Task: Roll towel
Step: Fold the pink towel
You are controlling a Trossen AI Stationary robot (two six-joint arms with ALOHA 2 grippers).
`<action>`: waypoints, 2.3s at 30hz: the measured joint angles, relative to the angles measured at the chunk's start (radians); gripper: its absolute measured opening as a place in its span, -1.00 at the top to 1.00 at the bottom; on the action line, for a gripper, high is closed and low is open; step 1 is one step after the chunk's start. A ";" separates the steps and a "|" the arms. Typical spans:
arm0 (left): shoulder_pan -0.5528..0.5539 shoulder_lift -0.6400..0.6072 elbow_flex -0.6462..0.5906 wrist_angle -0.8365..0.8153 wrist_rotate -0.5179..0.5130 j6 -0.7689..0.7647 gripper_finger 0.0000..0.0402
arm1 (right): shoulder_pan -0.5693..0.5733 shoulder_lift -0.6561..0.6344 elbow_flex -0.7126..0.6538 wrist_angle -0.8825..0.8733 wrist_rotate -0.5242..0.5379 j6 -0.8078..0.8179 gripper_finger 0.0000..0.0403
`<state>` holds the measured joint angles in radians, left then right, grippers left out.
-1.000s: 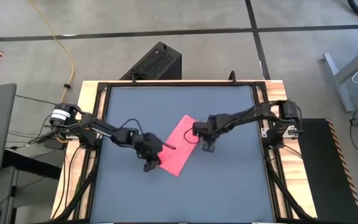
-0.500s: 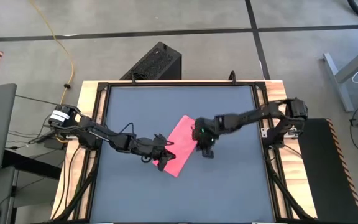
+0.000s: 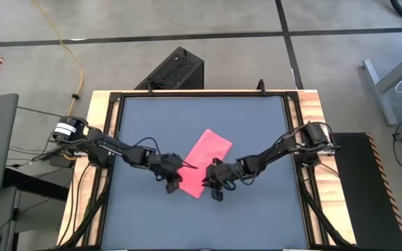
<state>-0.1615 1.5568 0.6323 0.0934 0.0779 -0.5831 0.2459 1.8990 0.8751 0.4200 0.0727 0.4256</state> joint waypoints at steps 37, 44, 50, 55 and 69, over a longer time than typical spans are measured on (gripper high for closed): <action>0.250 0.114 0.234 0.119 0.220 0.569 0.94 | 0.245 -0.054 0.255 -0.572 0.218 0.328 0.87; 0.333 0.353 0.440 -0.042 0.250 0.551 0.99 | 0.247 -0.114 0.186 -0.600 0.177 0.389 0.86; 0.352 0.473 0.534 -0.122 0.262 0.535 0.99 | 0.273 -0.093 0.184 -0.593 0.126 0.429 0.87; 0.356 0.489 0.537 -0.133 0.219 0.544 0.99 | 0.306 -0.095 0.185 -0.621 0.126 0.501 0.86; 0.443 0.483 0.537 -0.132 0.204 0.492 0.99 | 0.412 -0.096 0.185 -0.677 0.196 0.734 0.86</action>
<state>0.2817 2.0403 1.1690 -0.0388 0.2819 -0.0910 0.6574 1.8030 1.0599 -0.2566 0.2683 1.1594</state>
